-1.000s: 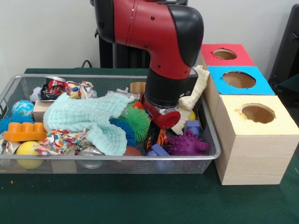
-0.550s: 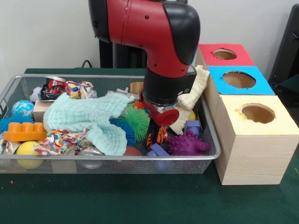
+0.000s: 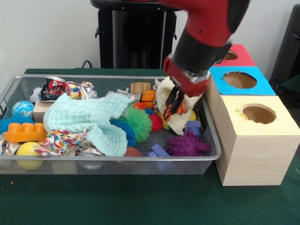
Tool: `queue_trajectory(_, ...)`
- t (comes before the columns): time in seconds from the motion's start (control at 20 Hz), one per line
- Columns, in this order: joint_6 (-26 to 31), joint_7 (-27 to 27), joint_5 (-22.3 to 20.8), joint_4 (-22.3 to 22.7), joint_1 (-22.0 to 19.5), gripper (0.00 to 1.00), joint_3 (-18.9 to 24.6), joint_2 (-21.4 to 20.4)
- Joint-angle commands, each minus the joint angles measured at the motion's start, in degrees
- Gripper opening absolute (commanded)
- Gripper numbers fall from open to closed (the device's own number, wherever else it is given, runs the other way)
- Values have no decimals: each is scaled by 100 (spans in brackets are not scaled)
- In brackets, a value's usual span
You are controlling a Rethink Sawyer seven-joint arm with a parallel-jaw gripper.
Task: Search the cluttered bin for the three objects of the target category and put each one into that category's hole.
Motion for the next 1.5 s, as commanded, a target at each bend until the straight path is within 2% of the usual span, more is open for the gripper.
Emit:
queue_trajectory(0.05, 588, -382, -327, -150, -56, 0, -85, -499)
queue_trajectory(0.35, 844, -1157, -44, 285, -675, 0, 539, -1108)
queue_trajectory(0.5, 1271, -1217, 250, 491, -917, 0, 851, -1351)
queue_trajectory(0.7, 1651, -985, 472, 670, -1025, 0, 1059, -1595)
queue_trajectory(1.15, 1666, -612, 712, 1071, -1023, 0, 1220, -1837)
queue_trajectory(1.5, 1291, 89, 578, 1390, -545, 0, 933, -1978)
